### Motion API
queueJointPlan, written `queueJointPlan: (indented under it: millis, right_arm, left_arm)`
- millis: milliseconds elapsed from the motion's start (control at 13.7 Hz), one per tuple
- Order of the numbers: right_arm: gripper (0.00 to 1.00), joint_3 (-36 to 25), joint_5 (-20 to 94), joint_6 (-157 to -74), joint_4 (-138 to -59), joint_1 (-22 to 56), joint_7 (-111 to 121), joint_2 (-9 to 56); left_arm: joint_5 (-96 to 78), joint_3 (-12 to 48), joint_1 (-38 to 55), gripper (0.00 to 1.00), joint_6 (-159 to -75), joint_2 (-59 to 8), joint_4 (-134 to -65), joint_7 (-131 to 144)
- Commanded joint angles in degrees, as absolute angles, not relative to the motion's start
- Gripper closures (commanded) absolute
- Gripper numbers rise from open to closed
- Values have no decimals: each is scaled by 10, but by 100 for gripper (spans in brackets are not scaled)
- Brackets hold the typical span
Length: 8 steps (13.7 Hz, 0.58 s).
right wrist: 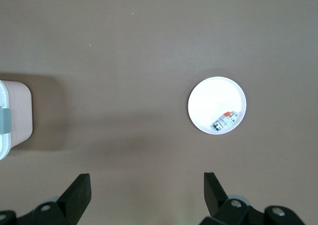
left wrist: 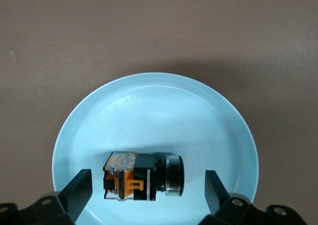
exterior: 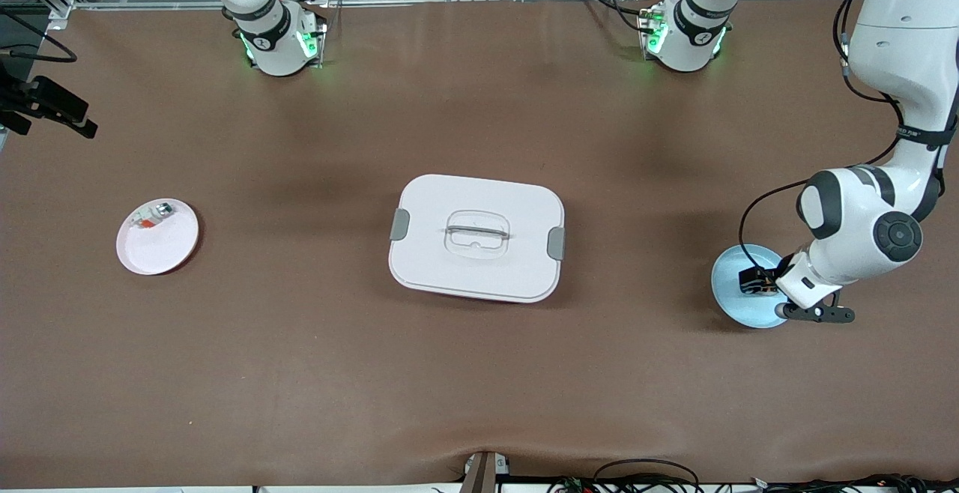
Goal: Transfer orange switch to right arm and place
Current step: 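Lower the left gripper and grasp the orange switch, then lift the orange switch off the blue plate with the left gripper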
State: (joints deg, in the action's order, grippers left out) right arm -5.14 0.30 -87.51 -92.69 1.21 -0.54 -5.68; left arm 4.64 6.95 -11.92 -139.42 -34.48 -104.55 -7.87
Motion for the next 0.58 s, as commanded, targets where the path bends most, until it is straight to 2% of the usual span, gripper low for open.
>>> queueJointPlan:
  millis: [0,292,365,511]
  right_arm:
    - [0,-44,-4,-874,-932,3,2,-64]
    - [0,-44,-4,-874,-932,3,2,-64]
    - [0,-44,-4,-874,-932,3,2,-64]
    - [0,-44,-4,-875,-932,3,2,-63]
  left_arm:
    - [41,69,-122,0,-1414,-357,-1044,-87]
    - [43,69,-124,0,-1417,-366,-1046,-86]
    - [43,69,-123,7,-1417,-367,-1047,-86]
    - [43,69,-124,34,-1417,-367,-1049,-86]
